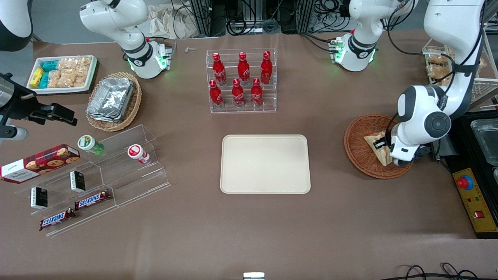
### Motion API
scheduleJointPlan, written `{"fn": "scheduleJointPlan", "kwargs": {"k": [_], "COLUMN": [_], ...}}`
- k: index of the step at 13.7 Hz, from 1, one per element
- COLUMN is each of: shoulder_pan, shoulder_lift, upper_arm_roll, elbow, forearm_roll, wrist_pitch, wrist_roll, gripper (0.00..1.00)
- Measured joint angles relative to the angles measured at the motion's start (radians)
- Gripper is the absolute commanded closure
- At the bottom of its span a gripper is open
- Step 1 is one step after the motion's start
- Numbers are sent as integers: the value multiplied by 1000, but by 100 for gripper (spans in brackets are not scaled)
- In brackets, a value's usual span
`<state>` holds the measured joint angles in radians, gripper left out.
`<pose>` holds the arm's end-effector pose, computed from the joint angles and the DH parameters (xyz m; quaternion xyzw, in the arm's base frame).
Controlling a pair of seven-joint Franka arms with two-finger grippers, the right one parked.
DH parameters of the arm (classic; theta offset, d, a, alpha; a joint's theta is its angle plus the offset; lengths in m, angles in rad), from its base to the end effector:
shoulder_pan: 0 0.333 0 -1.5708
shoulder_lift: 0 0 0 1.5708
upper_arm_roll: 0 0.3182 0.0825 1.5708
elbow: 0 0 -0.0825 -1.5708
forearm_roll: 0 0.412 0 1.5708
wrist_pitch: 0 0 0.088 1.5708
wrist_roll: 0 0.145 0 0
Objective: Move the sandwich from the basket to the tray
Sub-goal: 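Close the left gripper on the sandwich and lift it, then carry the sandwich with the left gripper over the cream tray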
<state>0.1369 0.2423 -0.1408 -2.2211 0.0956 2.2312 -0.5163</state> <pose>0.5320 0.0012 0.1930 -0.9688 -0.2193 0.1058 0.0459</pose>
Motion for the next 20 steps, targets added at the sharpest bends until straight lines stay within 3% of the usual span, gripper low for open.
{"fn": "scheduleJointPlan", "kwargs": {"k": [5, 10, 14, 17, 20], "shoulder_pan": [0, -3, -14, -81, -160], "shoulder_lift": [-34, -46, -40, -4, 92], "upper_arm_roll": [-30, -182, -312, -345, -347], "elbow": [149, 356, 446, 479, 521], "forearm_roll": [0, -3, -21, -23, -22], "wrist_pitch": [-268, -496, -535, -532, -501], "wrist_roll": [-18, -108, -125, -140, -160], "gripper": [70, 70, 70, 70, 60]}}
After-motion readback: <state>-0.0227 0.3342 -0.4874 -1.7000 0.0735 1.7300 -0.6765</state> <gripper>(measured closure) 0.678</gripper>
